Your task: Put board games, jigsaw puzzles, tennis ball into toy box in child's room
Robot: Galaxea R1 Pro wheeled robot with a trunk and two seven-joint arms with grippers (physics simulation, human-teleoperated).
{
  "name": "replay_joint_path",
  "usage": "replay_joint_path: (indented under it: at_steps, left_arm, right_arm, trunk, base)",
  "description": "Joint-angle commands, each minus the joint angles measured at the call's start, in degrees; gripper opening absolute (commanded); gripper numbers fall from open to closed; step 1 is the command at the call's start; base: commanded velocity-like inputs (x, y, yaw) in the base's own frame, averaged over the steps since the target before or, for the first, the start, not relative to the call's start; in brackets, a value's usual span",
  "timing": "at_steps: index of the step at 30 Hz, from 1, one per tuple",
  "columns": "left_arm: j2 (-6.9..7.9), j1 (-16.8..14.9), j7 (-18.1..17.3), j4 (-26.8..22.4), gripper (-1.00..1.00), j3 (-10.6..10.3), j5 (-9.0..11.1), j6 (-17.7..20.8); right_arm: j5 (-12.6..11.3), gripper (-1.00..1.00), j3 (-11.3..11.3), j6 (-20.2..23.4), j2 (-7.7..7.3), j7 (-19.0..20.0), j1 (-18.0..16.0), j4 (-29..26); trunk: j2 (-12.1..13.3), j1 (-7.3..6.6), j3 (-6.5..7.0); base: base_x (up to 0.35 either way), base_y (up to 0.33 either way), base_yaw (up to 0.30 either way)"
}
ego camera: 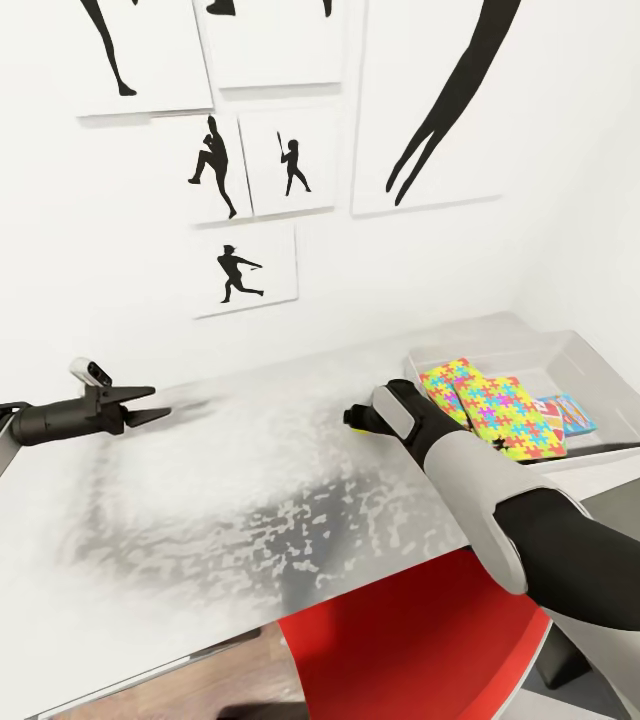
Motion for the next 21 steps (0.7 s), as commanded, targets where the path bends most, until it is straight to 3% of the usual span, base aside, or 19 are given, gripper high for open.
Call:
replay_joint_path:
  at_steps: [1, 21]
  left_arm:
    - [0.08, -0.1, -0.3, 0.0, 1.0, -0.2, -0.1, 0.6]
    - [0.08, -0.1, -0.3, 0.1, 1.0, -0.3, -0.2, 0.6]
  right_arm:
    - [-0.8, -1.0, 0.3, 0.1, 0.0, -0.7, -0.1, 0.0]
    - [-0.8, -1.0, 0.4, 0.1, 0.0, -0.6, -0.1, -0.3]
  trunk:
    - [-0.1, 0.03, -0.09]
    - [-0.1, 0.03, 1.12]
  base:
    - [0.0, 0.0, 0.0]
    - [0.0, 0.0, 0.0]
